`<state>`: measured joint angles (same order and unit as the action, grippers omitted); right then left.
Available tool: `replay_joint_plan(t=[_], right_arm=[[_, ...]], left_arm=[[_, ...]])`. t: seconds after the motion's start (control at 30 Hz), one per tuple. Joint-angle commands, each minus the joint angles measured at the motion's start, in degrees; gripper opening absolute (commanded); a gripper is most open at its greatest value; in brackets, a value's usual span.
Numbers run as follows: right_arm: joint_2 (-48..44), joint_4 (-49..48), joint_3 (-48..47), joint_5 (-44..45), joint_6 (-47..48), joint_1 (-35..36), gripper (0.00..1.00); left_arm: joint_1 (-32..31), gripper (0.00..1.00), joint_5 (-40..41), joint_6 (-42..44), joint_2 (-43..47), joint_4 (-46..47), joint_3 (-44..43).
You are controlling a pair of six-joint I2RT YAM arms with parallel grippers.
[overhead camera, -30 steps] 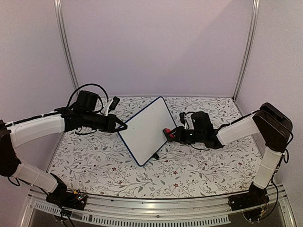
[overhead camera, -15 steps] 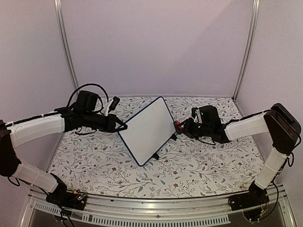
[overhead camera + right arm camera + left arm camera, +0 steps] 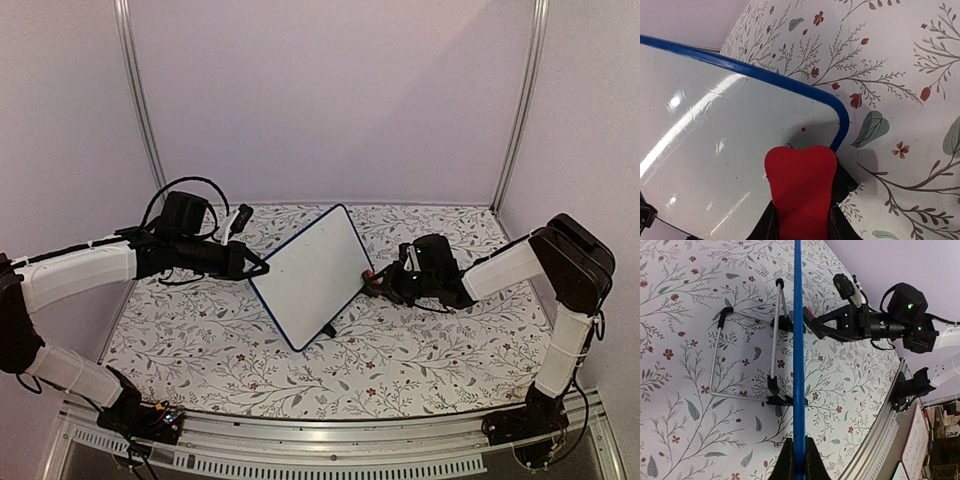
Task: Erase the whiteboard
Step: Erase the whiteboard on the whiteboard stand.
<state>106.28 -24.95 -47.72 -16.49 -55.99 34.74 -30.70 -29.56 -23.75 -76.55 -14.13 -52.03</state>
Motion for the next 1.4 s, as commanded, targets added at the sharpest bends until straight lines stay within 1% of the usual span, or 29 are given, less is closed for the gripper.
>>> replay_joint_plan(t=[0.0,0.17,0.53,0.83,1.1,1.37], right_arm=[[0.7,-5.4,0.0,-1.2,-1.7,-1.2,0.08],[0.6,-9.6,1.6,-2.5,-3.8,-2.5,0.07],[6.2,-10.8,-1.2,-5.3,-5.5,-2.7,0.07],[7.3,-13.5,-1.7,-9.0,-6.4,-2.7,0.07],[7.5,-14.2,-1.8,-10.2,-7.5,-2.3,0.07],[6.9,-12.8,-1.8,-9.5,-7.8,-0.5,0.07]], left_arm=[[0.0,0.0,-1.9,0.9,-0.2,2.3,-0.7],[0.1,0.0,-1.9,0.9,-0.3,2.3,-0.7],[0.1,0.0,-2.1,0.9,-0.3,2.3,-0.7],[0.2,0.0,-2.4,0.8,-0.3,2.4,-0.7],[0.2,0.0,-2.5,0.8,-0.3,2.5,-0.7],[0.3,0.0,-2.5,0.8,-0.3,2.5,-0.8]])
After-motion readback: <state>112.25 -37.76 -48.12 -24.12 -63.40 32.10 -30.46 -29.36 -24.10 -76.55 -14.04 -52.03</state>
